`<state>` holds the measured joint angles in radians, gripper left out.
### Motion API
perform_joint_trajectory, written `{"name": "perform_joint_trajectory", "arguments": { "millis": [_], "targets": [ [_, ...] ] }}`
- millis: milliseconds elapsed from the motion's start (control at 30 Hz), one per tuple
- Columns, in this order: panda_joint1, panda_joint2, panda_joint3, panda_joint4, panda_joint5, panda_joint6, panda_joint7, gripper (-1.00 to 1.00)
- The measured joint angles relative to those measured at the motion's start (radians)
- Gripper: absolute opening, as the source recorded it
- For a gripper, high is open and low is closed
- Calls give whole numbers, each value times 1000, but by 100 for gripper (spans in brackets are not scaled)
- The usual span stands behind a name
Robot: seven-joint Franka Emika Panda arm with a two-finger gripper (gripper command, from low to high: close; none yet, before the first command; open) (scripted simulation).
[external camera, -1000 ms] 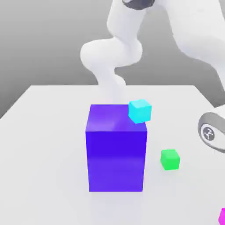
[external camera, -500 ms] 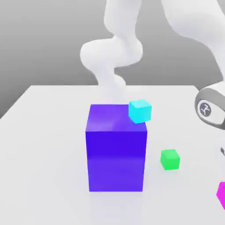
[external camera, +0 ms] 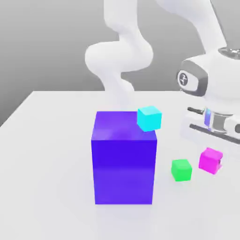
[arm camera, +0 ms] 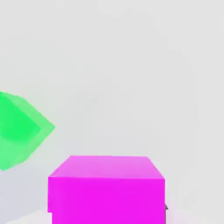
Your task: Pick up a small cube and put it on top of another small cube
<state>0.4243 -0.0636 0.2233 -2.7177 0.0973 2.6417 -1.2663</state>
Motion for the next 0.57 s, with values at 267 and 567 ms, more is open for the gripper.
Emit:
{"name": "perform_joint_trajectory", "arguments": {
  "millis": [267, 567],
  "targets": [
    [91, -173, -41, -225, 9, 64, -370, -100],
    [73, 77, -51, -226, -113, 314, -308, 100]
  ]
}}
